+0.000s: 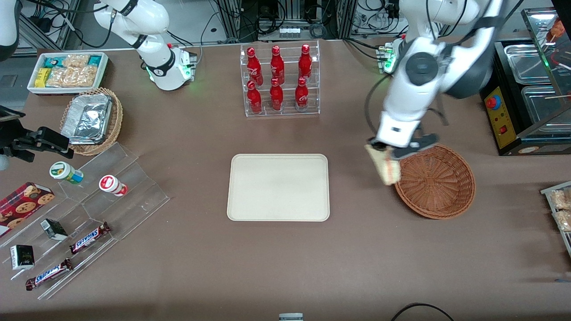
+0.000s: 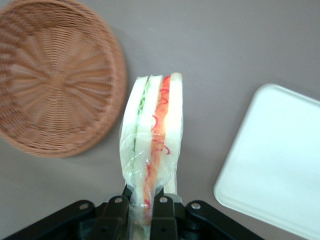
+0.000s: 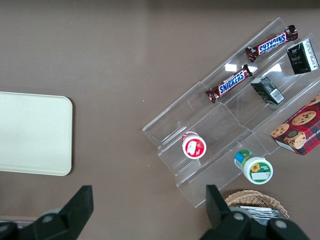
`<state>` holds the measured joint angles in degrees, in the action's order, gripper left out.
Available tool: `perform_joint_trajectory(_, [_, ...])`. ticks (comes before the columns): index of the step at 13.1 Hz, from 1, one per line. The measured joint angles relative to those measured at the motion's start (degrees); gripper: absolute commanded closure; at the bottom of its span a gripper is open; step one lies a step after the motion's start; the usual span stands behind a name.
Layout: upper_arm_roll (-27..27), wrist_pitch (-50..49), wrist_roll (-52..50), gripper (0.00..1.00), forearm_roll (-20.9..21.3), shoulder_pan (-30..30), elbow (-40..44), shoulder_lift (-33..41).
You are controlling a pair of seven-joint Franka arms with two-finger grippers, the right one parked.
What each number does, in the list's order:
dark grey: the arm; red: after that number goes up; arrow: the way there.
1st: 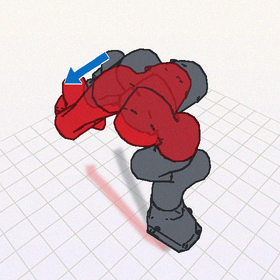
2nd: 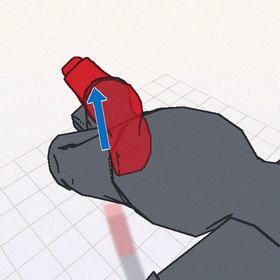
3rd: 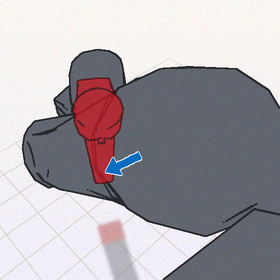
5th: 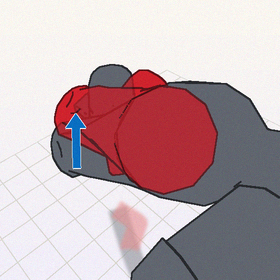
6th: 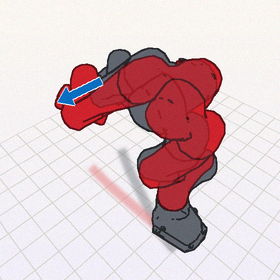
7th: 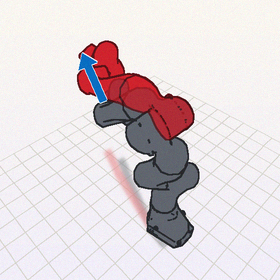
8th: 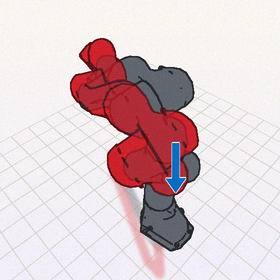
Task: Place sandwich from basket to tray
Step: 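Lift the sandwich and carry it with the left gripper over the tray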
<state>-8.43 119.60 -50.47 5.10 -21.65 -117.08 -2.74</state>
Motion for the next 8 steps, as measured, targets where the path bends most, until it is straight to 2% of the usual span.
perform_joint_trajectory(4, [-0.02,0.24,-2.84,1.0,0.37,-9.21,11.21,-12.41])
perform_joint_trajectory(8, [0.12,3.14,-3.42,1.0,2.36,-13.36,18.64,-22.97])
